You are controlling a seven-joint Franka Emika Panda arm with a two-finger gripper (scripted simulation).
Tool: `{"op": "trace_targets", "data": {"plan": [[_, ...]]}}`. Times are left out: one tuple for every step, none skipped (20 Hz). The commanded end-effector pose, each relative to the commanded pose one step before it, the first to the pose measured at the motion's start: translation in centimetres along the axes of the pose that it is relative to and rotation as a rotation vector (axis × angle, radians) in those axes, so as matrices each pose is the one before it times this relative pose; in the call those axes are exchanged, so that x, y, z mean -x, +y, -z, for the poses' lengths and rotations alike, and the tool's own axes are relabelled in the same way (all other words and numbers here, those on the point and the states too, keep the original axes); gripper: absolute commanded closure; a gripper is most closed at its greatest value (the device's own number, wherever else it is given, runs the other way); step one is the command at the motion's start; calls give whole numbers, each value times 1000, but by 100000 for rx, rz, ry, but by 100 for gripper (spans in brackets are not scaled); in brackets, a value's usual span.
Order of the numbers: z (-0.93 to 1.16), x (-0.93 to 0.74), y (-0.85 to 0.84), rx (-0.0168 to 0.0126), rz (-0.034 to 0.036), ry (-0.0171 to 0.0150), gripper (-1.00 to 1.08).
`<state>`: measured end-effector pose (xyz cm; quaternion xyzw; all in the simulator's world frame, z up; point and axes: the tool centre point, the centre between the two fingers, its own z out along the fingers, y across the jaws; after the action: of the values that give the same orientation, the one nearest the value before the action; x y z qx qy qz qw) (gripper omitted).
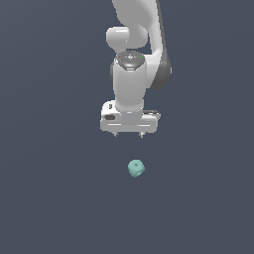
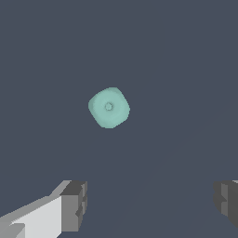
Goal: Pick up the object and move it to a goal position.
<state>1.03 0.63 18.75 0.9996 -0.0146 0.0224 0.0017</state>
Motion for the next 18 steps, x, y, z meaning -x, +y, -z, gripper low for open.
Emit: {"op": "trace_targets", "data": {"plan": [[-196, -165, -60, 61, 1113, -127, -92], [-127, -126, -65, 31, 846, -64, -92], [-151, -145, -64, 41, 994, -81, -92], [-176, -165, -63, 48, 1141, -96, -92], [-201, -186, -69, 51, 1294, -110, -92], [-226, -208, -77, 49, 1443, -122, -92], [-254, -232, -89, 45, 1607, -134, -92], [-282, -254, -94, 41, 1761, -147, -92], [-310, -275, -97, 36, 1917, -160, -92], [-340, -296, -100, 27, 2072, -173, -92], [-371, -317, -103, 15, 2231, -185, -92], [-403, -338, -104, 1, 2387, -196, -92], [-435, -358, -104, -16, 2542, -205, -92], [-469, -377, -103, -36, 2696, -214, -92], [-504, -395, -99, -60, 2847, -220, -92], [-531, -406, -93, -85, 2952, -221, -92], [-515, -383, -79, -102, 2814, -204, -92], [-491, -356, -66, -114, 2641, -183, -92]]}}
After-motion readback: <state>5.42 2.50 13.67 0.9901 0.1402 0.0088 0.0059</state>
